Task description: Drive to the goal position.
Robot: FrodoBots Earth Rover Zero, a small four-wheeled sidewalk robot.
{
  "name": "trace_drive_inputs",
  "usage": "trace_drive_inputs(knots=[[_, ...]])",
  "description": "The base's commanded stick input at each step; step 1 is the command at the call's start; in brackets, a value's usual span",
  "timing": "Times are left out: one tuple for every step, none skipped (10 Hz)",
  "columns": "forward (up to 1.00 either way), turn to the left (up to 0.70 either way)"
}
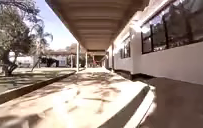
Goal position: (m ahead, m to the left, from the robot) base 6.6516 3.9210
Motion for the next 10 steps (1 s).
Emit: trace_drive_inputs(knots=[[0.50, 0.00], [0.50, 0.00], [0.50, 0.00], [0.50, 0.00], [0.50, 0.00], [0.50, 0.00], [0.50, 0.00], [0.50, 0.00], [0.50, 0.00], [0.50, 0.00]])
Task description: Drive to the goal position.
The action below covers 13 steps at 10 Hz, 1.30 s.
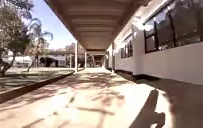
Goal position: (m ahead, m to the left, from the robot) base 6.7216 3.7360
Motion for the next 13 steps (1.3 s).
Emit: trace_drive_inputs(knots=[[0.50, 0.00], [0.50, 0.00], [0.50, 0.00], [0.50, 0.04], [0.50, 0.26], [0.50, 0.47], [0.50, 0.11], [0.50, 0.00], [0.50, 0.00], [0.50, 0.00], [0.50, 0.00], [0.50, 0.00], [0.50, 0.00]])
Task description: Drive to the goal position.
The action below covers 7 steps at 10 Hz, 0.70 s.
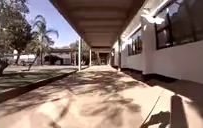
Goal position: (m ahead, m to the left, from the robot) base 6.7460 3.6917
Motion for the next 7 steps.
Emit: trace_drive_inputs(knots=[[0.50, 0.00], [0.50, 0.00], [0.50, 0.00], [0.50, 0.00], [0.50, 0.00], [0.50, 0.00], [0.50, 0.00]])
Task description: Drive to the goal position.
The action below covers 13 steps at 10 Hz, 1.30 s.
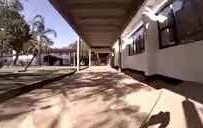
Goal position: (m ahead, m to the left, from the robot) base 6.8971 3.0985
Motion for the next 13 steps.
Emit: trace_drive_inputs(knots=[[0.50, 0.00], [0.50, 0.00], [0.50, 0.00], [0.50, 0.00], [0.50, 0.00], [0.50, 0.00], [0.50, 0.00], [0.50, 0.00], [0.50, 0.00], [0.50, 0.00], [0.50, 0.00], [0.50, 0.00], [0.50, 0.00]])
